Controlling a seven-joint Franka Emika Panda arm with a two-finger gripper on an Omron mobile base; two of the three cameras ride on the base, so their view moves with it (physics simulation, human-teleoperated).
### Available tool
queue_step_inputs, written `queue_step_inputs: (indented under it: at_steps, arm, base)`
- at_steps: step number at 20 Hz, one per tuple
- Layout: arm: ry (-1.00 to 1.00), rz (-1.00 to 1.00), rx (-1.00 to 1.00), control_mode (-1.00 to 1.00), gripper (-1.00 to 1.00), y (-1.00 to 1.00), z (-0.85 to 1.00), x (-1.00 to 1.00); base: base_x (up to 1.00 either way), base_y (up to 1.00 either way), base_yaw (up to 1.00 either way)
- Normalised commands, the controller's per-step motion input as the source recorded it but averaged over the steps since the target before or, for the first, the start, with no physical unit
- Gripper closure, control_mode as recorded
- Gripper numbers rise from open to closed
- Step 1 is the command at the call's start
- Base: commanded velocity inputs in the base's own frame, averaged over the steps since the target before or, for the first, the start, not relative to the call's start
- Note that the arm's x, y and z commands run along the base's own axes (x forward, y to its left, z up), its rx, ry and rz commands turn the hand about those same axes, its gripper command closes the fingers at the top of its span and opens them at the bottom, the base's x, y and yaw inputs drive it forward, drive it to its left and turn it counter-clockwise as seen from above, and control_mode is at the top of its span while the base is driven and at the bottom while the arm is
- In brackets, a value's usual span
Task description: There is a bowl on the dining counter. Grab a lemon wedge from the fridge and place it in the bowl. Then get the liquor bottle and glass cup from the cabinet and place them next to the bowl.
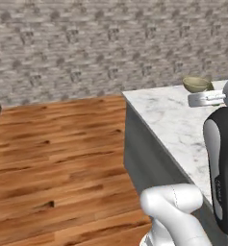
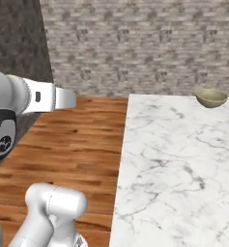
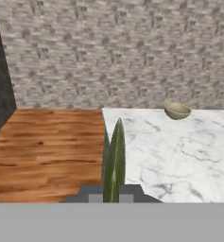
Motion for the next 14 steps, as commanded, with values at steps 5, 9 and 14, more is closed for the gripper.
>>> queue_step_inputs:
  at_steps: [5, 9, 14]
  arm:
    - [0.0, 0.0, 0.0, 1.0, 1.0, 0.0, 0.0, 0.0]
    - [0.0, 0.0, 0.0, 1.0, 1.0, 0.0, 0.0, 0.0]
    - [0.0, 0.0, 0.0, 1.0, 1.0, 0.0, 0.0, 0.0]
  base:
    - [0.29, 0.0, -0.5]
    - [0.08, 0.0, -0.45]
    - [0.11, 0.0, -0.44]
